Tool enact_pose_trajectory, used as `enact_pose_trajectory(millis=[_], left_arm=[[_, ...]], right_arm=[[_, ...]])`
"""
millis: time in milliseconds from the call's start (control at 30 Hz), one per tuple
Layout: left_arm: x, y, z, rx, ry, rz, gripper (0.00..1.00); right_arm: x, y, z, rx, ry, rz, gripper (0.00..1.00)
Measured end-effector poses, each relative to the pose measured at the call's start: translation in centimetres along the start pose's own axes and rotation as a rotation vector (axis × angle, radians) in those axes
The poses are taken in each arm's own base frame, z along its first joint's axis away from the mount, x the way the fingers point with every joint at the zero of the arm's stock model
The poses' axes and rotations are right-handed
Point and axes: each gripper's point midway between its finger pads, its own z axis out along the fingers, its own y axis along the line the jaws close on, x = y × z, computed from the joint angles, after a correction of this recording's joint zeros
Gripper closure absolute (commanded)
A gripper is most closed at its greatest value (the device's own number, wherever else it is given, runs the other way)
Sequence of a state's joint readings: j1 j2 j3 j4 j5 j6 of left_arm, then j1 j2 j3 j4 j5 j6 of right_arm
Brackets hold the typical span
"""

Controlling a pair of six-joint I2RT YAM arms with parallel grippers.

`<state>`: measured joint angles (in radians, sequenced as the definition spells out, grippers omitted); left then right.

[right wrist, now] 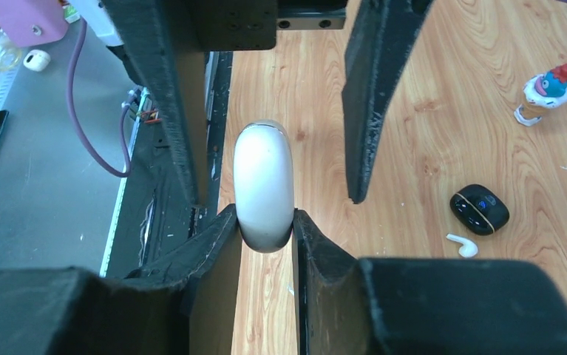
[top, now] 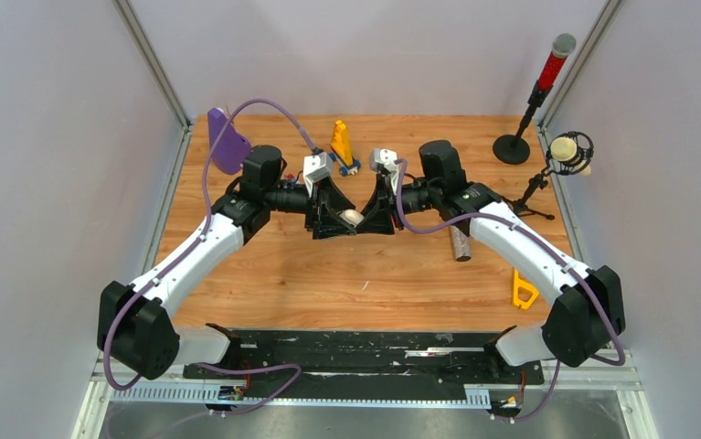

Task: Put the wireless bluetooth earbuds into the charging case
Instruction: Pick up the charging case at the center of the board.

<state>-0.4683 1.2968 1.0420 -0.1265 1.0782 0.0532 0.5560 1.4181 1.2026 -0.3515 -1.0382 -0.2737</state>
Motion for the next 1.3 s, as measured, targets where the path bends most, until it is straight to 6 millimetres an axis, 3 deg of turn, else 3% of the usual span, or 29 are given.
enact_pose_trajectory(millis=[367,767,933,1133,1300], left_arm=[[-0.3,-0.1,-0.1,0.011,-0.017,-0.012,0.2],[0.0,-0.2,-0.2,0.025,-0.015,-0.015,0.41],[-0.1,-0.4,-0.2,0.035,-0.018,-0.012,0.4],[-0.1,-0.5,-0.2,0.041,-0.019,-0.009,0.51],[0.0,-0.4,-0.2,0.038,-0.018,-0.015,0.54]], right_arm=[[-1.9,-0.5,-0.2,0.056,-0.071,-0.018,0.95],[-2.6,-0.6,-0.3,0.069,-0.093,-0.05,0.95],[-2.5,-0.8,-0.3,0.074,-0.09,-0.047,0.95],[-2.4,-0.8,-0.2,0.073,-0.089,-0.045,0.95],[-2.3,-0.9,-0.1,0.065,-0.088,-0.042,0.95]])
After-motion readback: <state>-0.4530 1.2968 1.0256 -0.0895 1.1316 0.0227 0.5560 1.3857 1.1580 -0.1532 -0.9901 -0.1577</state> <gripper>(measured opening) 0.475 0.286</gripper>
